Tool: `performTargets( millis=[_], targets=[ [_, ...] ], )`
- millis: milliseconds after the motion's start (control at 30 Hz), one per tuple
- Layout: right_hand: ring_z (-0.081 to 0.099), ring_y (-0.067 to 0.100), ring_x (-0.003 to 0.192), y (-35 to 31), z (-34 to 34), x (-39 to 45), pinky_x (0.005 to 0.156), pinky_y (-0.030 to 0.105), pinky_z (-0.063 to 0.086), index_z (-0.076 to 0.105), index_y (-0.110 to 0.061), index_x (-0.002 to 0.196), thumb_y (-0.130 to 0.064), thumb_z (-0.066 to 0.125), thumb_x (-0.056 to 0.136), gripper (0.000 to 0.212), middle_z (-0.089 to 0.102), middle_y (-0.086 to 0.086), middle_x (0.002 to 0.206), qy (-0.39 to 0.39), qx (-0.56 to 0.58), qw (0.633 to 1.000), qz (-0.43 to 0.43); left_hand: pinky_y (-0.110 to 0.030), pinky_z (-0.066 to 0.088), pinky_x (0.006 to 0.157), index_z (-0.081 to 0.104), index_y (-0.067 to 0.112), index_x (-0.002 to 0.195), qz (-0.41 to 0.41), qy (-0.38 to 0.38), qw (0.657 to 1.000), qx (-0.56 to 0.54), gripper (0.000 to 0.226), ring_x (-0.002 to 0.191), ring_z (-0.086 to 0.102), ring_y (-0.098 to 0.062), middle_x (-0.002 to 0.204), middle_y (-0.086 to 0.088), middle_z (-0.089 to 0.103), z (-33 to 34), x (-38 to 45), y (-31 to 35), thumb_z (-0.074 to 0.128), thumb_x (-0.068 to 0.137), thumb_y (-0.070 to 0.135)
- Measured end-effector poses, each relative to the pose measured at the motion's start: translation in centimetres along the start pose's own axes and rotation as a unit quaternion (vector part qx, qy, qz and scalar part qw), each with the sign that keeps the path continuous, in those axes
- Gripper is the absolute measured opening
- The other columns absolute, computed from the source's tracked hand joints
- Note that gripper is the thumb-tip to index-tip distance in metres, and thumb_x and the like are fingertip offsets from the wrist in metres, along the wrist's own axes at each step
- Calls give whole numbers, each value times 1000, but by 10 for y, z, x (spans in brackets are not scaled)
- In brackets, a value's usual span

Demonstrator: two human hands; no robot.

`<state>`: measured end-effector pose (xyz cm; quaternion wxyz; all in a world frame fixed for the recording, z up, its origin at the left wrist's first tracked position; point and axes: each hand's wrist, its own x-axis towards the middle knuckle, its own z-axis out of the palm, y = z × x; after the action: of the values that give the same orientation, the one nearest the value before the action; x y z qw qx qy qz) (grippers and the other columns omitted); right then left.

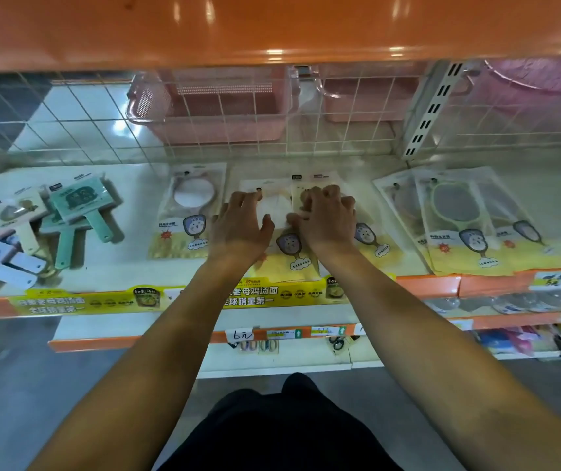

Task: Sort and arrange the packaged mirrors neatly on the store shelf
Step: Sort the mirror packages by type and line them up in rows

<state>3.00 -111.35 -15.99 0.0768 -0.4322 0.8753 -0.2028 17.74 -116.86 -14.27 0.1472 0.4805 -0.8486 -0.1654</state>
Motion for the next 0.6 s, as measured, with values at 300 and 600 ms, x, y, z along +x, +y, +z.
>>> performTargets(
  millis=[300, 600],
  targets=[
    [43, 40, 112, 14, -18, -34, 91, 45, 42, 62, -21, 112, -37, 70, 76, 40, 50, 6, 124, 37, 28, 995, -85, -44, 48, 85, 55, 12, 125, 32, 63, 997, -1, 43, 107, 58, -35, 124, -10, 55, 9, -26, 8, 52, 87, 32],
    [45, 39, 113, -1, -6, -56, 88, 48, 46, 64, -23, 113, -43, 62, 72, 45, 52, 5, 123, 48, 64, 983, -167, -45, 49, 79, 55, 12, 125, -15, 96, 995, 23, 43, 103, 60, -37, 124, -13, 55, -4, -56, -7, 54, 87, 31]
  ],
)
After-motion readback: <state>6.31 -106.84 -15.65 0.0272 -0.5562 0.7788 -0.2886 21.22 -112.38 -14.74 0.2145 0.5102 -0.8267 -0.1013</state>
